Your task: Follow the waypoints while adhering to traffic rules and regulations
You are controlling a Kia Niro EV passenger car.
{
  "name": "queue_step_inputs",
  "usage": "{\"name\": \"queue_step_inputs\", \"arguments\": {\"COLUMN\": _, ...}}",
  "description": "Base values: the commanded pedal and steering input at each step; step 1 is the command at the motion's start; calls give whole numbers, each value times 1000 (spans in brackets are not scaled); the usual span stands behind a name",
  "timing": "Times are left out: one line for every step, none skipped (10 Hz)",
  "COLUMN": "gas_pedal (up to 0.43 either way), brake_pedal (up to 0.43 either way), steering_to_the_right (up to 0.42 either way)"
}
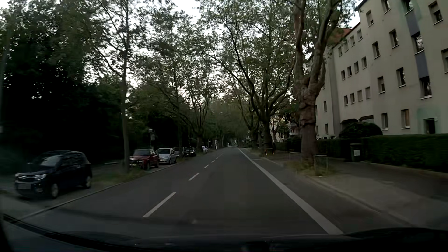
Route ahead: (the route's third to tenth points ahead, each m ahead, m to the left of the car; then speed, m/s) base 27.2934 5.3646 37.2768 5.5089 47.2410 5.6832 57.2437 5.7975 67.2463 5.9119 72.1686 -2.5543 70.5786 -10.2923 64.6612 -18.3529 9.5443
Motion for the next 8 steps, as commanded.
{"name": "queue_step_inputs", "arguments": {"gas_pedal": 130, "brake_pedal": 0, "steering_to_the_right": 4}}
{"name": "queue_step_inputs", "arguments": {"gas_pedal": 130, "brake_pedal": 0, "steering_to_the_right": 4}}
{"name": "queue_step_inputs", "arguments": {"gas_pedal": 130, "brake_pedal": 0, "steering_to_the_right": 4}}
{"name": "queue_step_inputs", "arguments": {"gas_pedal": 130, "brake_pedal": 0, "steering_to_the_right": 4}}
{"name": "queue_step_inputs", "arguments": {"gas_pedal": 130, "brake_pedal": 0, "steering_to_the_right": 4}}
{"name": "queue_step_inputs", "arguments": {"gas_pedal": 130, "brake_pedal": 0, "steering_to_the_right": 4}}
{"name": "queue_step_inputs", "arguments": {"gas_pedal": 130, "brake_pedal": 0, "steering_to_the_right": 3}}
{"name": "queue_step_inputs", "arguments": {"gas_pedal": 130, "brake_pedal": 0, "steering_to_the_right": 2}}
